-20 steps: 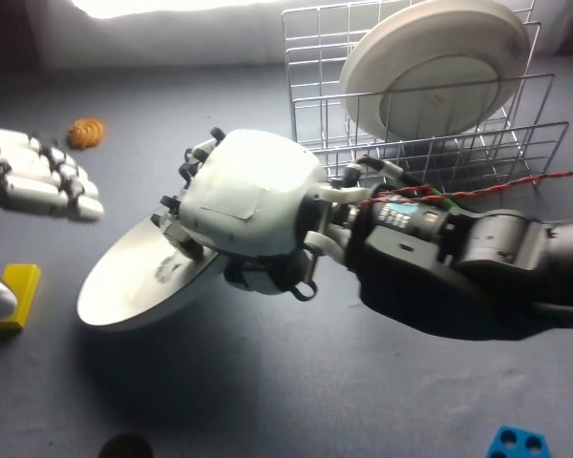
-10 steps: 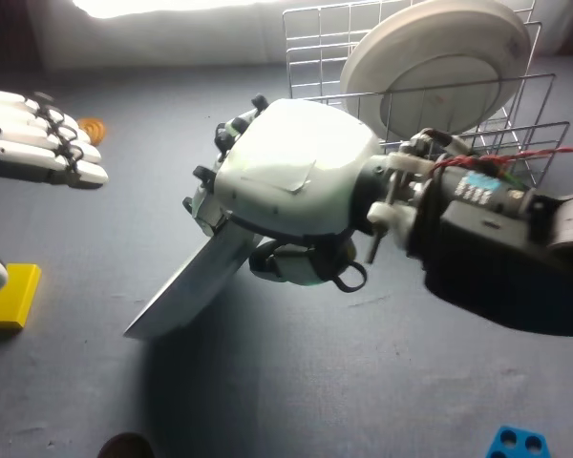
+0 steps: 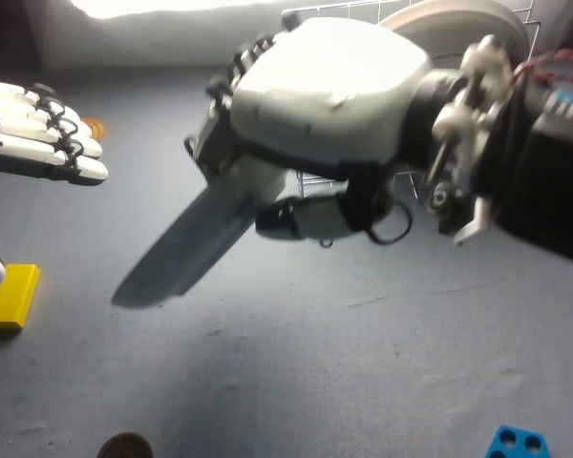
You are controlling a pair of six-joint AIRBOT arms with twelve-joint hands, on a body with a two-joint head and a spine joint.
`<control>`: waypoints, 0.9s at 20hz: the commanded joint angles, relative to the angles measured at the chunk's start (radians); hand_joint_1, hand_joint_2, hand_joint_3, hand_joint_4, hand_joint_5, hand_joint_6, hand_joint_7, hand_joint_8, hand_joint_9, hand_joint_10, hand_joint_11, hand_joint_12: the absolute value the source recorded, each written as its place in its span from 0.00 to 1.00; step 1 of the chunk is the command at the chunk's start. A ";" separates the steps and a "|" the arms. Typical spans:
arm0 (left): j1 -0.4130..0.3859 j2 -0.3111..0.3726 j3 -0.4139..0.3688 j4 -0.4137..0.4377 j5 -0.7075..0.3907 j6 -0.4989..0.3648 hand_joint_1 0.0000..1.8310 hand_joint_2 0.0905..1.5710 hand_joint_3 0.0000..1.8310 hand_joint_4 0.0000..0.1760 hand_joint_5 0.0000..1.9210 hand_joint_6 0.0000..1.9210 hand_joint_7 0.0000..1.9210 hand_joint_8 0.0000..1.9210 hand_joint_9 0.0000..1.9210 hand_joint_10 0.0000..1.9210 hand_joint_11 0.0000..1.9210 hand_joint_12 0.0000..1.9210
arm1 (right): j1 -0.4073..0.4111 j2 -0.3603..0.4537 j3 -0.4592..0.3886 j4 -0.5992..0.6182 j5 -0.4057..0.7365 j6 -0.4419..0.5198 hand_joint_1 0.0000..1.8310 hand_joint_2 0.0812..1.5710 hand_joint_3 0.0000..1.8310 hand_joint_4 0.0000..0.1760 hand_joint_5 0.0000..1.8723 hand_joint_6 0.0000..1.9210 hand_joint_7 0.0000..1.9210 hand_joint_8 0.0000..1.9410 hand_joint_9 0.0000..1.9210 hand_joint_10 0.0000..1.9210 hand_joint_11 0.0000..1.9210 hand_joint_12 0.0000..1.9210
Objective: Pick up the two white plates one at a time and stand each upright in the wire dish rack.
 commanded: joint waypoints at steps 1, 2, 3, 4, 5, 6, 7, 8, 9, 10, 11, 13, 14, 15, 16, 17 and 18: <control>-0.012 -0.005 0.008 -0.070 -0.010 -0.004 0.00 0.65 0.00 0.00 0.08 0.00 0.05 0.00 0.04 0.00 0.00 0.13 | 0.036 0.014 -0.010 0.024 0.099 0.003 0.66 0.71 0.00 0.09 0.51 0.56 0.48 0.54 0.52 0.17 0.28 0.71; -0.012 -0.008 0.015 -0.070 -0.012 -0.007 0.00 0.66 0.00 0.00 0.07 0.00 0.05 0.00 0.03 0.00 0.00 0.12 | 0.060 0.027 -0.015 0.074 0.072 0.002 0.66 0.70 0.00 0.09 0.52 0.55 0.49 0.53 0.53 0.18 0.29 0.72; -0.012 -0.011 0.022 -0.069 -0.014 -0.013 0.00 0.66 0.00 0.00 0.07 0.00 0.05 0.00 0.03 0.00 0.00 0.12 | 0.088 0.040 -0.018 0.145 0.036 -0.007 0.67 0.70 0.00 0.07 0.53 0.53 0.50 0.51 0.53 0.19 0.29 0.71; -0.012 -0.013 0.026 -0.069 -0.015 -0.016 0.00 0.65 0.00 0.00 0.06 0.00 0.04 0.00 0.03 0.00 0.00 0.10 | 0.107 0.050 -0.020 0.186 0.020 -0.008 0.67 0.70 0.00 0.09 0.53 0.53 0.50 0.51 0.52 0.19 0.28 0.70; -0.013 -0.016 0.029 -0.069 -0.015 -0.019 0.00 0.65 0.00 0.00 0.05 0.00 0.03 0.00 0.02 0.00 0.00 0.08 | 0.125 0.060 -0.021 0.230 0.006 -0.008 0.67 0.70 0.00 0.10 0.53 0.52 0.50 0.51 0.52 0.18 0.28 0.69; -0.017 -0.020 0.033 -0.069 -0.014 -0.024 0.00 0.65 0.00 0.00 0.05 0.00 0.03 0.00 0.02 0.00 0.00 0.07 | 0.153 0.074 -0.021 0.287 -0.014 -0.008 0.67 0.70 0.00 0.09 0.53 0.52 0.50 0.51 0.52 0.18 0.28 0.68; -0.020 -0.023 0.034 -0.069 -0.012 -0.028 0.00 0.66 0.00 0.00 0.05 0.00 0.03 0.00 0.02 0.00 0.01 0.08 | 0.170 0.084 -0.021 0.333 -0.030 -0.010 0.67 0.70 0.00 0.10 0.53 0.53 0.50 0.51 0.52 0.18 0.29 0.67; -0.024 -0.025 0.033 -0.063 -0.011 -0.035 0.00 0.66 0.00 0.00 0.05 0.00 0.02 0.00 0.02 0.00 0.00 0.08 | 0.201 0.098 -0.020 0.404 -0.056 -0.013 0.66 0.70 0.00 0.09 0.53 0.53 0.50 0.51 0.53 0.17 0.29 0.67; -0.026 -0.025 0.031 -0.057 -0.012 -0.035 0.00 0.66 0.00 0.00 0.05 0.00 0.03 0.00 0.03 0.00 0.00 0.09 | 0.216 0.105 -0.020 0.432 -0.061 -0.016 0.66 0.70 0.00 0.09 0.52 0.54 0.49 0.52 0.53 0.17 0.30 0.67; -0.026 -0.026 0.032 -0.050 -0.019 -0.034 0.00 0.66 0.00 0.00 0.06 0.00 0.04 0.00 0.03 0.00 0.00 0.10 | 0.241 0.117 -0.020 0.486 -0.065 -0.019 0.66 0.70 0.00 0.11 0.52 0.54 0.49 0.52 0.53 0.17 0.30 0.68; -0.026 -0.027 0.034 -0.046 -0.024 -0.034 0.00 0.67 0.00 0.00 0.07 0.00 0.05 0.00 0.04 0.00 0.00 0.12 | 0.256 0.124 -0.019 0.520 -0.065 -0.022 0.66 0.71 0.00 0.13 0.51 0.55 0.49 0.52 0.52 0.21 0.29 0.72; -0.026 -0.028 0.036 -0.045 -0.031 -0.027 0.00 0.65 0.00 0.00 0.06 0.00 0.04 0.00 0.03 0.00 0.00 0.10 | 0.272 0.133 -0.014 0.585 -0.064 -0.031 0.66 0.70 0.00 0.09 0.52 0.54 0.50 0.51 0.51 0.21 0.29 0.70; -0.025 -0.028 0.036 -0.044 -0.034 -0.025 0.00 0.65 0.00 0.00 0.06 0.00 0.04 0.00 0.02 0.00 0.00 0.09 | 0.274 0.136 -0.011 0.598 -0.064 -0.031 0.66 0.70 0.00 0.08 0.53 0.54 0.49 0.52 0.50 0.21 0.29 0.69; -0.027 -0.028 0.035 -0.044 -0.037 -0.024 0.00 0.65 0.00 0.00 0.06 0.00 0.04 0.00 0.03 0.00 0.00 0.09 | 0.274 0.140 -0.004 0.619 -0.065 -0.032 0.66 0.70 0.00 0.06 0.52 0.55 0.49 0.52 0.50 0.21 0.29 0.68; -0.030 -0.028 0.033 -0.044 -0.037 -0.022 0.00 0.65 0.00 0.00 0.06 0.00 0.04 0.00 0.03 0.00 0.00 0.09 | 0.274 0.143 0.000 0.632 -0.069 -0.032 0.66 0.71 0.00 0.03 0.52 0.55 0.48 0.53 0.50 0.20 0.29 0.68; -0.035 -0.028 0.030 -0.044 -0.037 -0.018 0.00 0.66 0.00 0.00 0.06 0.00 0.04 0.00 0.03 0.00 0.01 0.09 | 0.276 0.149 0.008 0.654 -0.074 -0.031 0.66 0.71 0.00 0.06 0.52 0.54 0.48 0.53 0.50 0.20 0.28 0.68; -0.042 -0.028 0.025 -0.044 -0.037 -0.016 0.00 0.65 0.00 0.00 0.06 0.00 0.04 0.00 0.03 0.00 0.01 0.09 | 0.277 0.155 0.016 0.668 -0.078 -0.030 0.66 0.70 0.00 0.07 0.53 0.53 0.49 0.52 0.51 0.20 0.29 0.68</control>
